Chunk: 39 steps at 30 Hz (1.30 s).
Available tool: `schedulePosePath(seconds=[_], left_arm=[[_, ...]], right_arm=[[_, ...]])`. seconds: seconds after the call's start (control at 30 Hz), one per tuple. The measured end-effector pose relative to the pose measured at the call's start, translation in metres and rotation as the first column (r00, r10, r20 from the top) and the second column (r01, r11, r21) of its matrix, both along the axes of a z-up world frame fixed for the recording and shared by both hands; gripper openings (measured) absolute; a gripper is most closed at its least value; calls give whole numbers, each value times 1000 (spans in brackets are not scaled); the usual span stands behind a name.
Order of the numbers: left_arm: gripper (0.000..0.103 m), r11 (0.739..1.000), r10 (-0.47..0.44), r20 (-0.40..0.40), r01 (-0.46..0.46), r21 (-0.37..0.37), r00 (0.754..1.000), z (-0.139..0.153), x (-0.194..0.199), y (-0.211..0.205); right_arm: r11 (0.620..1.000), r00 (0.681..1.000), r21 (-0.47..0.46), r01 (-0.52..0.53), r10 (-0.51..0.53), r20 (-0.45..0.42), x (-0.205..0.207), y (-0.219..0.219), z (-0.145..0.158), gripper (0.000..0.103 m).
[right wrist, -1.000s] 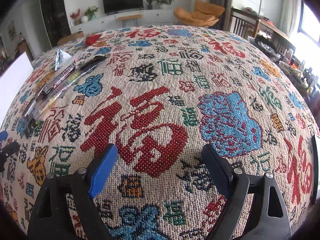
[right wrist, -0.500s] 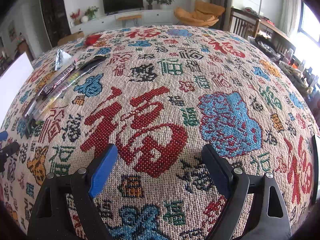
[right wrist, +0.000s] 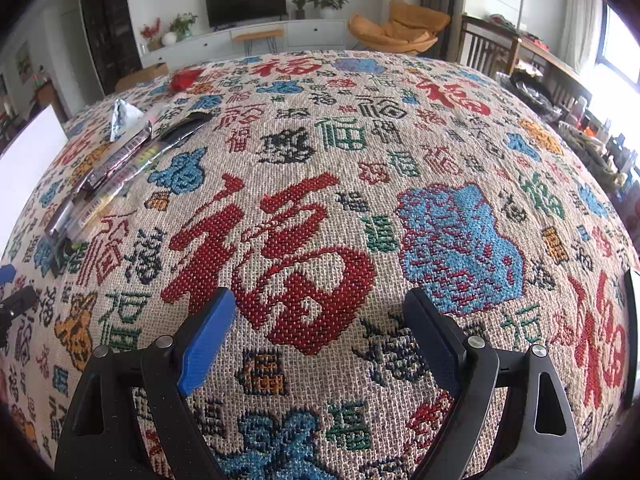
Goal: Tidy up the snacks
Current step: 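Move the left tool to the brown wrapped roll while the right tool approaches the clear candy tube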
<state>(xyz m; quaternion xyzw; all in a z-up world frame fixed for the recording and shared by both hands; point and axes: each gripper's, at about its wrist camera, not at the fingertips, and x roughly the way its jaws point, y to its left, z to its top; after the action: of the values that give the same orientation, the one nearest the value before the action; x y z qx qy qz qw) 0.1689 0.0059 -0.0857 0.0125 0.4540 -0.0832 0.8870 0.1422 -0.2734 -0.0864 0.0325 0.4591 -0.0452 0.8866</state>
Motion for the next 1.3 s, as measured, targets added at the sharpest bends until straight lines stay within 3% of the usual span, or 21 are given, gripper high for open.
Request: schedulePosePath(seconds=[0.1, 0.17, 0.23, 0.3, 0.37, 0.47, 0.53, 0.67, 0.7, 0.73, 1.07, 1.2, 1.27, 1.3], left_arm=[[103, 994, 23, -34, -26, -109, 999, 7, 5, 13], [102, 972, 48, -52, -58, -226, 998, 18, 16, 24], [101, 956, 63, -47, -74, -283, 997, 32, 31, 24], [101, 964, 42, -42, -51, -259, 998, 43, 50, 11], [98, 983, -16, -59, 5, -183, 998, 45, 72, -13], [81, 996, -87, -113, 84, -32, 990, 32, 97, -49], [66, 994, -104, -148, 109, 24, 983, 19, 108, -61], [41, 997, -72, -111, 74, 15, 991, 13, 109, -53], [22, 998, -70, -103, 70, -4, 992, 14, 107, -48], [20, 998, -67, -102, 65, -21, 993, 14, 105, -43], [19, 1000, 7, -33, -6, 18, 999, 28, 41, 10], [20, 999, 44, -31, -43, 32, 999, 19, 31, 20], [25, 996, 84, -31, -83, 24, 996, 12, 30, 25], [33, 995, 97, -28, -97, -1, 995, 9, 30, 29]], right_arm=[[1000, 1000, 2, 0, 0, 0, 0, 0, 0, 89], [1000, 1000, 4, -1, 1, 0, 0, 0, 0, 89], [1000, 1000, 4, -1, 1, 0, 0, 0, 0, 90], [1000, 1000, 4, -1, 1, 0, 0, 1, 0, 90], [1000, 1000, 5, -1, 1, 0, 0, 1, 0, 90], [1000, 1000, 5, -1, 1, 0, 1, 1, 0, 90], [1000, 1000, 5, -1, 1, 0, 0, 1, 0, 90], [1000, 1000, 6, -1, 1, 0, 0, 0, 0, 90], [1000, 1000, 7, -1, 1, 0, 0, 1, 0, 90], [1000, 1000, 7, -1, 1, 0, 1, 1, 0, 90], [1000, 1000, 7, -1, 1, 0, 0, 0, 0, 90], [1000, 1000, 7, -1, 1, 0, 1, 1, -1, 90], [1000, 1000, 7, -1, 1, 0, 1, 0, 0, 90], [1000, 1000, 7, -1, 1, 0, 1, 0, 0, 90]])
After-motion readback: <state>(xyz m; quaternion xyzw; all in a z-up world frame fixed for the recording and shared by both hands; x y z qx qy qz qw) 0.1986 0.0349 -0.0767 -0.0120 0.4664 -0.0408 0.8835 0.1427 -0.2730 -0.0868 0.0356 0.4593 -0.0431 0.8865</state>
